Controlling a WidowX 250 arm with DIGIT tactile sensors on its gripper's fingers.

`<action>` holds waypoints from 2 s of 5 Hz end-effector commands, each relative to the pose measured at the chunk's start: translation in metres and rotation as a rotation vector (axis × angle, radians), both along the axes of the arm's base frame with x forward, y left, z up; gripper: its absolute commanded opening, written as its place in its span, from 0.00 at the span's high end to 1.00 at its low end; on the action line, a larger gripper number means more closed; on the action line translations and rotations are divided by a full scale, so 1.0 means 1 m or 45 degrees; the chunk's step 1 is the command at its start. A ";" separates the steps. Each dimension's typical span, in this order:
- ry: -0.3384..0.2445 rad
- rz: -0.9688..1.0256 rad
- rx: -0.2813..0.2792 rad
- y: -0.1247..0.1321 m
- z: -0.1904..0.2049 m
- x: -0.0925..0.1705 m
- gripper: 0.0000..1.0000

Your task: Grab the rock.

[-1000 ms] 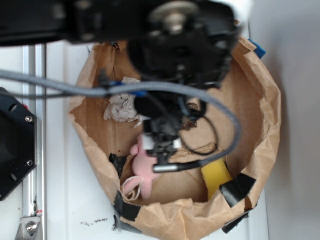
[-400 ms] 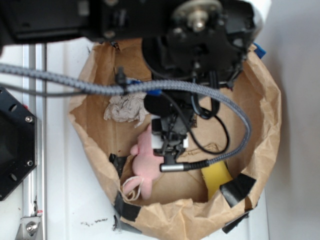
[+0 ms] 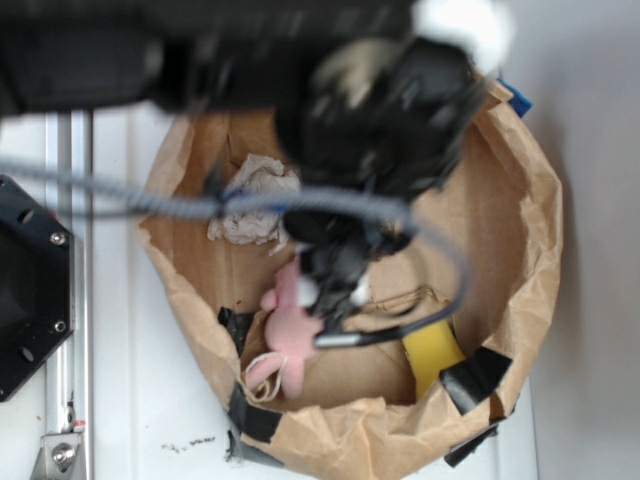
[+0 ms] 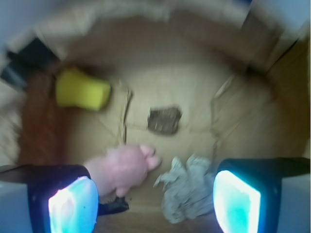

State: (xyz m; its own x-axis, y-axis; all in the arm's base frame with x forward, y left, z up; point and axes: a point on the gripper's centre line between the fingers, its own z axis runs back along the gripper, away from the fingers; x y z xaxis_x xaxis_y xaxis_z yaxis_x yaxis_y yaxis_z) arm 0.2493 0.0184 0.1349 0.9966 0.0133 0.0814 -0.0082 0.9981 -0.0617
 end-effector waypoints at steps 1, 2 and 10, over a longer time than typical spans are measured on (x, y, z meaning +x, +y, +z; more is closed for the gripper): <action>-0.012 -0.010 0.103 -0.014 -0.033 0.018 0.00; 0.008 0.013 0.111 -0.011 -0.040 0.027 0.00; -0.050 0.024 0.187 0.003 -0.083 0.046 0.00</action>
State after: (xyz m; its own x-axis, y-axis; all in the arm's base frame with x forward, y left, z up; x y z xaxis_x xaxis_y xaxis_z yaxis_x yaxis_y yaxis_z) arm 0.2844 0.0274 0.0398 0.9971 0.0359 0.0678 -0.0415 0.9957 0.0824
